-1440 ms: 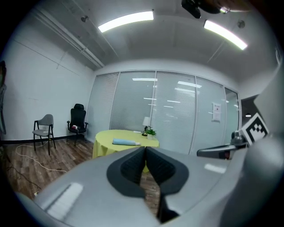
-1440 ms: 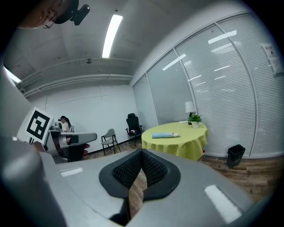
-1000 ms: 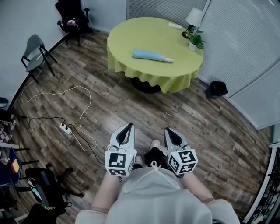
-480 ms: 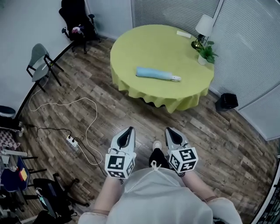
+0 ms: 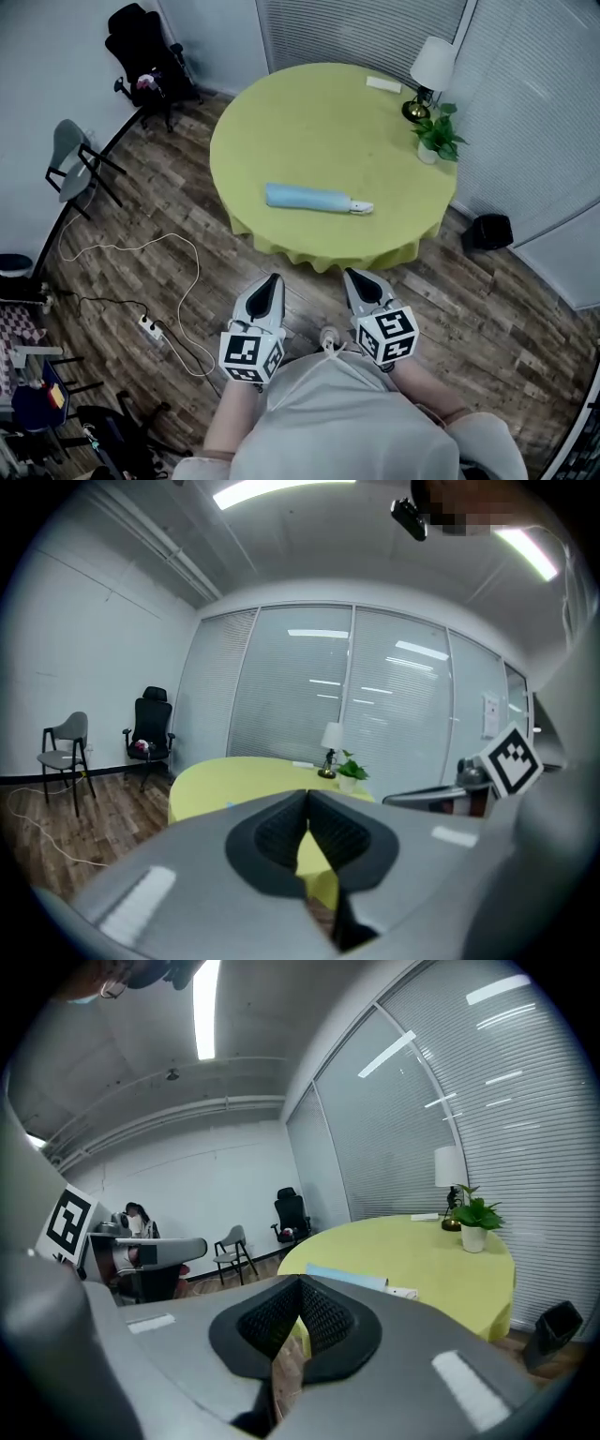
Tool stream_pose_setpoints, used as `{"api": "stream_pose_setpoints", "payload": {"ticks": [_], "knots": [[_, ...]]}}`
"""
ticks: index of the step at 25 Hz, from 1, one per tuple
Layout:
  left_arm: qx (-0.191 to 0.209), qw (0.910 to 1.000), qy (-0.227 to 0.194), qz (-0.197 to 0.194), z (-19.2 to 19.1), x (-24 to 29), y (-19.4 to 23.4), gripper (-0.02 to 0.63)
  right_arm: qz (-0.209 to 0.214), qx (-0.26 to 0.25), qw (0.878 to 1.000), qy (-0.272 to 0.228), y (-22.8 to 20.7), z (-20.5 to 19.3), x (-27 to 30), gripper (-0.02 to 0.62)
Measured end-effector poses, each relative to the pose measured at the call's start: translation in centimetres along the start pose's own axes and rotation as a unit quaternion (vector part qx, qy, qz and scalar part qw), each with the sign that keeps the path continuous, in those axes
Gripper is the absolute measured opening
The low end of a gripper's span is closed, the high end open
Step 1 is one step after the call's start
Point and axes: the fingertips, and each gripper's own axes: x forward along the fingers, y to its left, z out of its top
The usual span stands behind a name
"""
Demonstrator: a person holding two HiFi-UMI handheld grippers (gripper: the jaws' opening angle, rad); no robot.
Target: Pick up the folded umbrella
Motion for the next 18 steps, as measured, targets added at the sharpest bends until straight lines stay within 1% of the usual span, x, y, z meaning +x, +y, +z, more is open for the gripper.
{"api": "stream_pose_setpoints", "payload": {"ticks": [3,7,9,14,16,18], "knots": [[0.007,0.9999,0.009,0.000,0.0,3.1,0.2,0.006,0.000,0.005,1.000,0.005,-2.2,0.8,2.2,-0.002],[-0.001,0.9995,0.021,-0.022,0.1,6.0,0.5,0.006,-0.002,0.017,1.000,0.013,-3.7,1.4,4.1,-0.002],[0.005,0.9993,0.019,-0.031,0.6,7.6,1.2,0.006,-0.010,0.020,1.000,0.017,-4.5,1.8,5.2,-0.002],[0.037,0.9973,0.033,-0.054,0.5,12.8,3.4,0.006,-0.042,0.034,0.998,0.017,-6.8,2.7,8.5,-0.002],[0.049,0.9953,0.043,-0.072,0.5,15.3,4.5,0.006,-0.064,0.036,0.997,0.016,-7.8,3.2,9.9,-0.002],[0.070,0.9913,0.055,-0.097,0.6,17.7,5.5,0.006,-0.091,0.047,0.995,0.016,-8.9,3.7,11.4,-0.002]]}}
